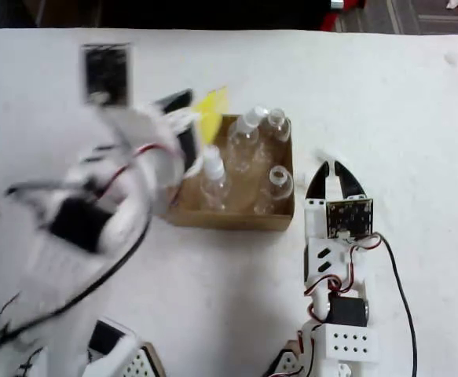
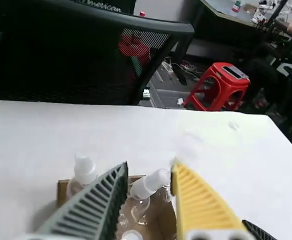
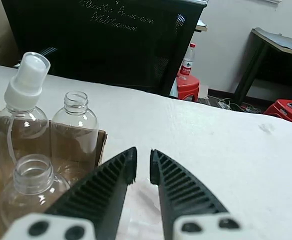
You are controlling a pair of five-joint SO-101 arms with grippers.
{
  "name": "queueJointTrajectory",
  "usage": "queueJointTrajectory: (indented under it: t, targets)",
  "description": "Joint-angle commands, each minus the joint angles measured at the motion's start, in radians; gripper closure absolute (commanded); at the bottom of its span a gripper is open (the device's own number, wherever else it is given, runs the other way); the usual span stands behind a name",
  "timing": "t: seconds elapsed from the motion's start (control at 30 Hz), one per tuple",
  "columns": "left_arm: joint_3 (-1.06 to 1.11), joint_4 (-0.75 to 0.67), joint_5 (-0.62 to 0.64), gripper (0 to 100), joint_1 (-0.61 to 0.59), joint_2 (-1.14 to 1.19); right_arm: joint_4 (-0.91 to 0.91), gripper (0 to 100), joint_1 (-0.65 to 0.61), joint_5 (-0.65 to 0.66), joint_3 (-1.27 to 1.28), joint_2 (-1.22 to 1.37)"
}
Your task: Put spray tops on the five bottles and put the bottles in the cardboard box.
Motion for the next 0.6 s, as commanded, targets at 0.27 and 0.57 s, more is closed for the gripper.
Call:
queueJointTrajectory:
  t: [0.27, 0.57]
  targets:
    - [0.322, 0.158, -0.132, 86, -0.466, -0.570, -0.002, 95.9, 0.022, 0.002, 0.011, -0.004]
    - [0.749, -0.169, -0.173, 86, -0.487, -0.636, -0.004, 88.7, 0.042, -0.097, 0.008, -0.004]
